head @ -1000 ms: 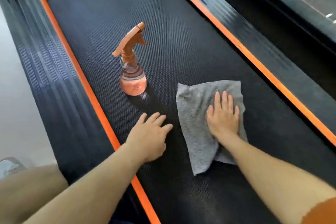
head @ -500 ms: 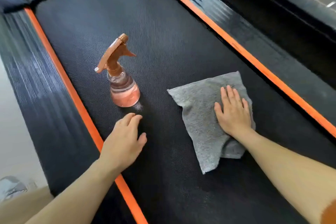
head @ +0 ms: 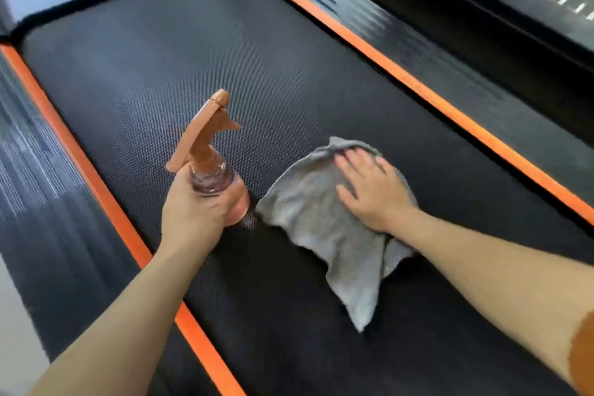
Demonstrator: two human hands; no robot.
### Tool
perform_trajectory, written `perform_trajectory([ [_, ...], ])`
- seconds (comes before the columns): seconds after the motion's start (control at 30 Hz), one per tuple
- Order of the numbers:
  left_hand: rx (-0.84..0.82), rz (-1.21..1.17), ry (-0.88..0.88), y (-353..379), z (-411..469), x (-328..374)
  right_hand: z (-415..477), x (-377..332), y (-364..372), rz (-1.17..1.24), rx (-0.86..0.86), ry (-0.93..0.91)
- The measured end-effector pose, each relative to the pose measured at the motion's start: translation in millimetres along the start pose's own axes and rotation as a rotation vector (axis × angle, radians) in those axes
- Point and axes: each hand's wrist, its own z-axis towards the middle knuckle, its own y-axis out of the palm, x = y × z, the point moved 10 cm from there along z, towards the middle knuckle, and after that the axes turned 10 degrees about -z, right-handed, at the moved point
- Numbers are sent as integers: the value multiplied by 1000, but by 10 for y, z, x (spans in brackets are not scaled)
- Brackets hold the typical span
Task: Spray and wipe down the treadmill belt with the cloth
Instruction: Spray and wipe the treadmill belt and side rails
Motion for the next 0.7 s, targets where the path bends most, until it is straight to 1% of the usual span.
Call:
perform_trajectory([
  [0.07,-73,-30,73,43,49,62,99,922,74,24,-126,357],
  [0.1,-95,-34,76,78,37,66,30,1141,102,75,-159,520],
  [0.13,-110,-48,80,102,70,95,8,1164,79,115,-137,657],
  [0.17,-107,-68,78,108,129,123,61,985,61,143,-112,737],
  [0.2,-104,-85,80,118,177,129,161,648,-4,147,-70,733],
  [0.23,-102,-92,88,145,224,122,328,218,-91,149,0,648],
  [0.3,-106,-86,97,181,256,89,633,-778,-227,132,67,321],
  [0.33,-121,-91,99,186,250,90,720,-1159,-262,137,36,170],
  [0.37,-137,-89,97,165,261,83,791,-1376,-275,130,1,62],
  [0.4,-158,-81,83,141,278,63,862,-1426,-271,120,-29,-28],
  [0.47,-186,-40,50,63,319,-10,976,-1170,-247,53,-31,-136],
  [0.5,-189,-25,35,39,344,-52,1018,-850,-212,51,-34,-94],
  [0.53,-190,-13,18,25,366,-90,1017,-429,-183,81,-36,29],
  [0.57,-206,-9,2,47,373,-130,937,30,-140,108,-32,195],
  [0.6,-245,2,-21,79,373,-170,783,417,-71,120,-38,343],
  [0.63,-298,9,-35,136,361,-199,594,721,-8,126,-55,461],
  [0.7,-374,12,-59,224,310,-236,174,1127,111,132,-84,609],
])
